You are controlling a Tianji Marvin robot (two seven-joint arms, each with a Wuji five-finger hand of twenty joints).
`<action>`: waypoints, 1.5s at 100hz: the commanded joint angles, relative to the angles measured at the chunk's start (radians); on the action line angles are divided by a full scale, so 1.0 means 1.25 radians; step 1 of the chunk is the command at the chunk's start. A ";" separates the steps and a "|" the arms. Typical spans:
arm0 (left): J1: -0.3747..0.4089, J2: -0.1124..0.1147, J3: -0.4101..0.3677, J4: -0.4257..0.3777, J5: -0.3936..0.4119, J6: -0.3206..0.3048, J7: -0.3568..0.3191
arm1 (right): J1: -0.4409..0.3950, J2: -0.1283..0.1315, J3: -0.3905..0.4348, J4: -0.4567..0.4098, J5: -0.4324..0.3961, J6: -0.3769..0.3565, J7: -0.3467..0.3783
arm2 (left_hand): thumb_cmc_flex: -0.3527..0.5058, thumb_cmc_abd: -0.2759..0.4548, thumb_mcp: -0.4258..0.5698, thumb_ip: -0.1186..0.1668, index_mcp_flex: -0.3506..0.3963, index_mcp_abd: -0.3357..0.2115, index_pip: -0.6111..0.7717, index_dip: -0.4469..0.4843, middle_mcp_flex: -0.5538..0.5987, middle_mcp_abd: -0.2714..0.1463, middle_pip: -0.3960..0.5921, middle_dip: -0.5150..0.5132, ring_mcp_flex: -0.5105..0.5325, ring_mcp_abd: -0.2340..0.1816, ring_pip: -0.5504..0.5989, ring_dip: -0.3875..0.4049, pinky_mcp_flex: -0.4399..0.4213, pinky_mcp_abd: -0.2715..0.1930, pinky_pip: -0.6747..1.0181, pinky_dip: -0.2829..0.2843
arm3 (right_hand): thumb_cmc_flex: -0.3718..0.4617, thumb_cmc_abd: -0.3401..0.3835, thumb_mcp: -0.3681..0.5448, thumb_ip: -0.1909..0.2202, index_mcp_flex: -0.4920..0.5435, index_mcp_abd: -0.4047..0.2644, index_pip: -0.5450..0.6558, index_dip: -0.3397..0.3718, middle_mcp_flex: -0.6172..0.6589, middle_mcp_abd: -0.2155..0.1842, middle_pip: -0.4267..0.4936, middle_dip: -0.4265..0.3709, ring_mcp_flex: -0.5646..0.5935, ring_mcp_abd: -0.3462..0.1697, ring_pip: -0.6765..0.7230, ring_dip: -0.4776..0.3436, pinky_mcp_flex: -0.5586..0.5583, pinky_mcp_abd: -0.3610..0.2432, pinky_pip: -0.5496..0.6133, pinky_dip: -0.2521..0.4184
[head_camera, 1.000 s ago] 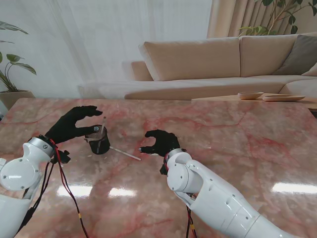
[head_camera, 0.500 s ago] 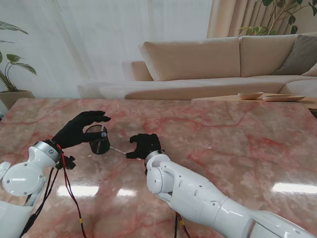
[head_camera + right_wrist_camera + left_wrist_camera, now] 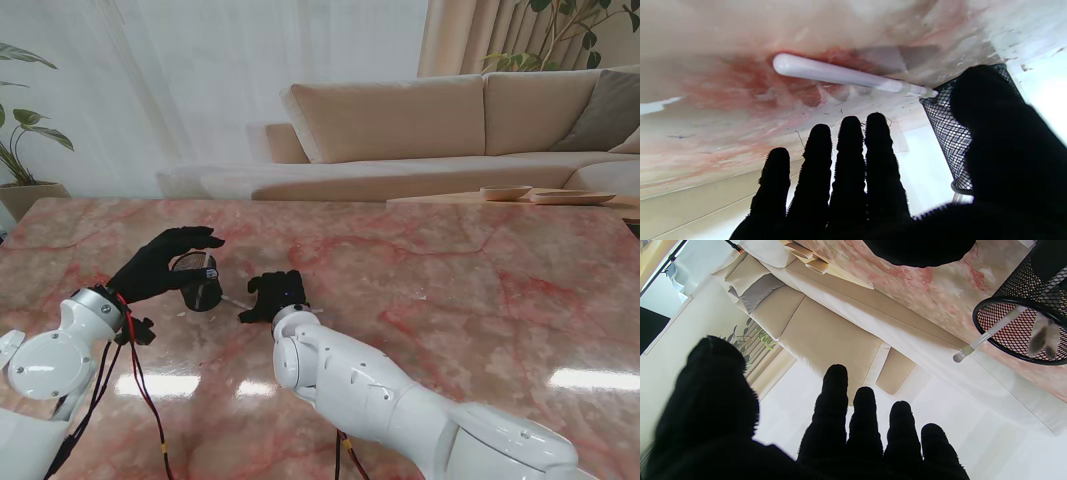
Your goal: Insert makeup brushes into the holder
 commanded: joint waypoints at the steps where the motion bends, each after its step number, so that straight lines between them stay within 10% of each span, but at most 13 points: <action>1: 0.006 -0.002 0.001 -0.002 0.003 0.001 0.002 | 0.001 -0.013 -0.003 0.010 0.007 0.000 0.011 | 0.015 0.022 -0.031 0.018 -0.021 -0.010 0.010 -0.007 -0.027 -0.012 -0.014 -0.013 -0.022 -0.041 -0.018 -0.007 -0.005 -0.008 0.015 0.004 | 0.023 -0.014 0.006 -0.010 0.005 -0.013 0.009 0.009 -0.016 -0.012 0.017 0.019 -0.031 -0.021 0.018 0.019 -0.017 -0.017 0.004 -0.006; 21: 0.011 -0.004 -0.001 -0.003 0.002 -0.002 0.009 | 0.014 -0.043 -0.014 0.079 0.011 -0.015 0.003 | 0.020 0.022 -0.030 0.018 -0.015 -0.011 0.013 -0.005 -0.025 -0.010 -0.013 -0.013 -0.020 -0.040 -0.018 -0.006 -0.005 -0.007 0.018 0.005 | 0.079 -0.014 0.033 -0.015 0.031 -0.026 0.028 0.021 0.015 -0.019 0.029 0.028 -0.017 -0.022 0.031 0.022 -0.009 -0.017 0.008 0.001; 37: 0.014 -0.004 -0.005 -0.003 0.004 -0.005 0.014 | 0.024 -0.072 -0.023 0.144 0.017 -0.039 -0.003 | 0.020 0.020 -0.030 0.018 0.004 -0.012 0.025 -0.001 -0.021 -0.008 -0.012 -0.012 -0.018 -0.038 -0.017 -0.006 -0.007 0.002 0.020 0.005 | 0.063 -0.071 0.262 -0.063 0.076 -0.058 0.085 0.069 0.081 -0.033 0.036 0.038 -0.003 -0.026 0.042 0.018 -0.003 -0.020 0.013 0.008; 52: 0.017 -0.006 -0.007 -0.002 0.000 -0.002 0.020 | 0.026 -0.084 -0.029 0.176 0.019 -0.059 -0.004 | 0.021 0.019 -0.028 0.017 0.005 -0.012 0.033 0.005 -0.018 -0.008 -0.012 -0.013 -0.016 -0.038 -0.017 -0.006 -0.009 0.001 0.014 0.001 | 0.078 -0.077 0.300 -0.088 0.130 -0.084 0.132 0.097 0.137 -0.041 0.056 0.048 0.016 -0.028 0.050 0.018 -0.001 -0.020 0.017 0.006; 65: 0.020 -0.007 -0.008 -0.004 0.000 -0.001 0.023 | 0.024 -0.082 -0.035 0.184 0.013 -0.074 -0.004 | 0.022 0.018 -0.027 0.017 0.006 -0.014 0.037 0.007 -0.017 -0.007 -0.012 -0.012 -0.015 -0.038 -0.017 -0.005 -0.009 0.000 0.013 0.000 | 0.128 -0.109 0.287 -0.170 0.150 -0.135 0.300 0.005 0.201 -0.048 0.059 0.114 0.044 -0.030 0.060 0.020 0.004 -0.018 0.027 -0.003; 112: 0.028 -0.010 -0.015 -0.004 -0.010 -0.007 0.035 | 0.020 -0.083 -0.061 0.208 -0.013 -0.054 0.012 | 0.021 0.020 -0.020 0.017 0.009 -0.015 0.042 0.010 -0.014 -0.006 -0.011 -0.011 -0.013 -0.036 -0.016 -0.004 -0.008 0.000 0.009 0.000 | 0.183 -0.121 0.294 -0.196 0.318 -0.211 0.489 -0.094 0.410 -0.052 0.043 0.190 0.183 -0.029 0.127 0.055 0.052 -0.006 0.092 0.005; 150: 0.027 -0.013 -0.013 0.000 -0.020 -0.008 0.044 | 0.024 -0.075 -0.069 0.218 -0.030 0.012 0.021 | 0.017 0.026 -0.013 0.018 0.008 -0.015 0.042 0.011 -0.011 -0.003 -0.011 -0.011 -0.011 -0.034 -0.016 -0.004 -0.009 0.005 0.010 0.002 | 0.120 -0.132 0.465 -0.145 0.289 -0.219 0.464 0.210 0.341 -0.041 0.089 0.239 0.133 -0.025 0.155 0.075 0.017 -0.011 0.126 0.008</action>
